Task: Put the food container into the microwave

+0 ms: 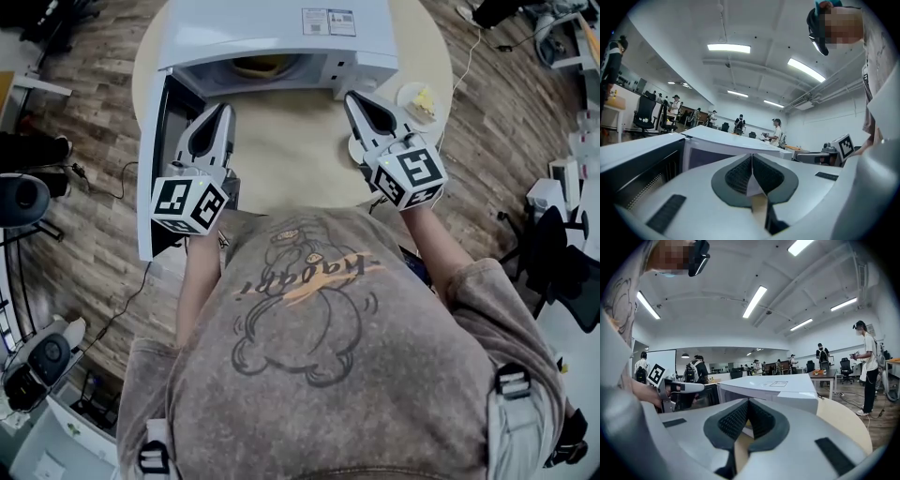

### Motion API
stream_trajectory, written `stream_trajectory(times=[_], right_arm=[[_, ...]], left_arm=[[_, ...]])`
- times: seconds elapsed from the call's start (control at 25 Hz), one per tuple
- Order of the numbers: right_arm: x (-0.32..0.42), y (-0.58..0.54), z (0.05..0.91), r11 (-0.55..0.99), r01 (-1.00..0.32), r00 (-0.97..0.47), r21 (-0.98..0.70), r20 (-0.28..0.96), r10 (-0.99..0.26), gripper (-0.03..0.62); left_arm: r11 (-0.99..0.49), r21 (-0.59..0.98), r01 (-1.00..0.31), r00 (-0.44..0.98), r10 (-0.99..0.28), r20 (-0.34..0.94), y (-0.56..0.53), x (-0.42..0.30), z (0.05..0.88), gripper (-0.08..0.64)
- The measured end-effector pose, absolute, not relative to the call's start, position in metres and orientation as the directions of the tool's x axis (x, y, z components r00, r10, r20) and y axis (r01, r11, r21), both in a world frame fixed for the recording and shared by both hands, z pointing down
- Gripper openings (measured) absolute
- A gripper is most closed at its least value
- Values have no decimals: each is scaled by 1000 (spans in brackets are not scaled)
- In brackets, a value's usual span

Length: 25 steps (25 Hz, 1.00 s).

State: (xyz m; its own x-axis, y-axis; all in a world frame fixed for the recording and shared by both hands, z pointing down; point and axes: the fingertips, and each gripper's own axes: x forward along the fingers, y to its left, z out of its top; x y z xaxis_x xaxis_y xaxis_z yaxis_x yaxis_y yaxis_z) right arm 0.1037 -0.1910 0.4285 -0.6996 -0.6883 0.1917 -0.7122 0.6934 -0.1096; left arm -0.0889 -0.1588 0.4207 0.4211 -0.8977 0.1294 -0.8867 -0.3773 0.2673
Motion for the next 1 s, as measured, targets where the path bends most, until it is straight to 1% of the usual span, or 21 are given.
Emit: stream_trajectory(times=[0.36, 1.0], right_arm=[[103, -186, 435, 690, -717, -695, -100, 177, -697, 0], [93, -182, 441, 649, -746, -666, -148, 171, -726, 0]], left_arm=[[-351, 258, -900, 392, -911, 129, -154, -96, 435, 35], [-317, 248, -916, 358, -922, 145, -147, -98, 442, 35]])
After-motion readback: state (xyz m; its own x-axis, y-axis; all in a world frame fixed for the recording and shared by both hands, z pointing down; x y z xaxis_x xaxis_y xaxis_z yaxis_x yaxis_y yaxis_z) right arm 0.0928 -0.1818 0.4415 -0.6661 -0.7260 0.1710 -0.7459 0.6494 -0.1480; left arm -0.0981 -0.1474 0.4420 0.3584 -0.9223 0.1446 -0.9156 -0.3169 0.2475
